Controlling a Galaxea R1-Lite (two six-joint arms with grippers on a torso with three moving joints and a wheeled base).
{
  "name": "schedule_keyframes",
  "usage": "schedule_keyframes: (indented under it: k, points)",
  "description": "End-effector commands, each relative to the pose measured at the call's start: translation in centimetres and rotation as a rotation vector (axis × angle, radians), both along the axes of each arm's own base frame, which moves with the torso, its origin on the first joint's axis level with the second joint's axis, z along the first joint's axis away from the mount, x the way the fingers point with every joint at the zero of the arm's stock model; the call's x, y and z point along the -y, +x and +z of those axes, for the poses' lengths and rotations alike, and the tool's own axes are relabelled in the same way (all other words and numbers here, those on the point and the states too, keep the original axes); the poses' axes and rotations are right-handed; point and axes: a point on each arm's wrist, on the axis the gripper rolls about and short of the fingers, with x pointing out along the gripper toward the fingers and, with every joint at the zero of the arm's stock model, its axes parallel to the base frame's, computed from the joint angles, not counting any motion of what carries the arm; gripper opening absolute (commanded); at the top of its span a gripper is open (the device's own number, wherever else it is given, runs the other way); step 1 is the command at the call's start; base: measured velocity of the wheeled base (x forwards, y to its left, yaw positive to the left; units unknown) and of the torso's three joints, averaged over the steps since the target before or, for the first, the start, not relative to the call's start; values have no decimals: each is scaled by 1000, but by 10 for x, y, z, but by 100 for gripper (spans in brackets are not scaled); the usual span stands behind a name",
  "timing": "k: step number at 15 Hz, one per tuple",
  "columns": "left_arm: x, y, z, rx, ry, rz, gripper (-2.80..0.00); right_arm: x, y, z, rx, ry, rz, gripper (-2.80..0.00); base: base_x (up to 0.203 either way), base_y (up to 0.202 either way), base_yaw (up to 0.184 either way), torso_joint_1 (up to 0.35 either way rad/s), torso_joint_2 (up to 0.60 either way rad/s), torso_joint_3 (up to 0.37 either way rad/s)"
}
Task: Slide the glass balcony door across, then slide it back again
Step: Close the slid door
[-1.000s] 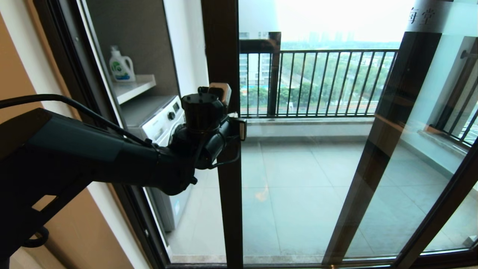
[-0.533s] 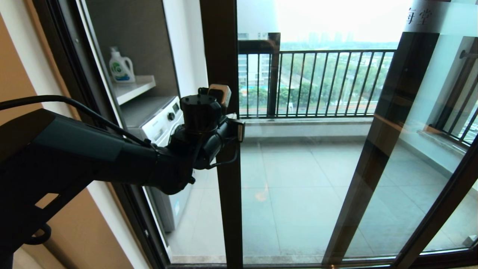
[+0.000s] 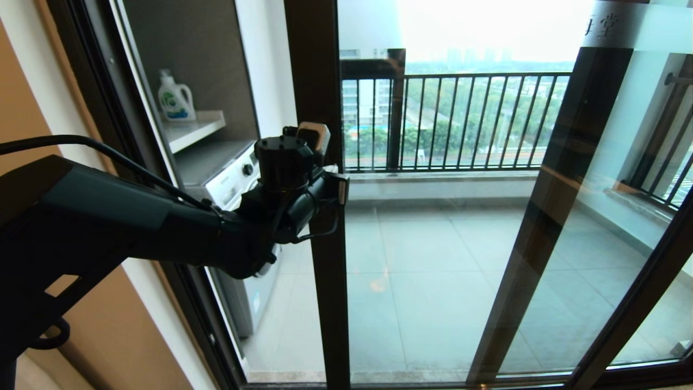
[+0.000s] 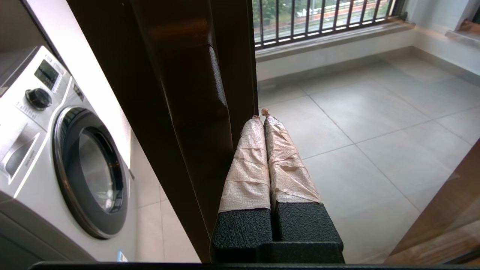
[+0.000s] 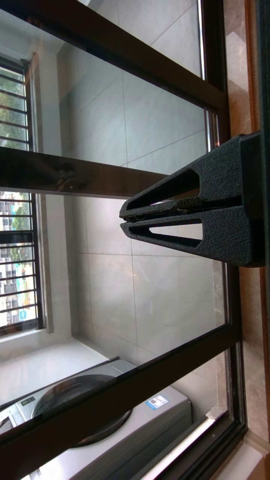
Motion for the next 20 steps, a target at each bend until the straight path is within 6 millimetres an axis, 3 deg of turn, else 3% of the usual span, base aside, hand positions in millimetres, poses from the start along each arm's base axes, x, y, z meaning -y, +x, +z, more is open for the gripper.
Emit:
schedule_keyframes:
  k: [1,7,16,20]
  points:
    - [-9,2,6,20,-12,30,-280,0,0,-1,-4,-1,1,-280,0,0,0,0,0,0]
    - [-26,7,7,18,-8,70,-280,0,0,-1,-4,-1,1,-280,0,0,0,0,0,0]
    - [-71,-22,3,14,-12,127,-280,0,0,-1,-4,-1,1,-280,0,0,0,0,0,0]
    - [-100,-21,12,60,-32,178,-280,0,0,-1,-4,-1,1,-280,0,0,0,0,0,0]
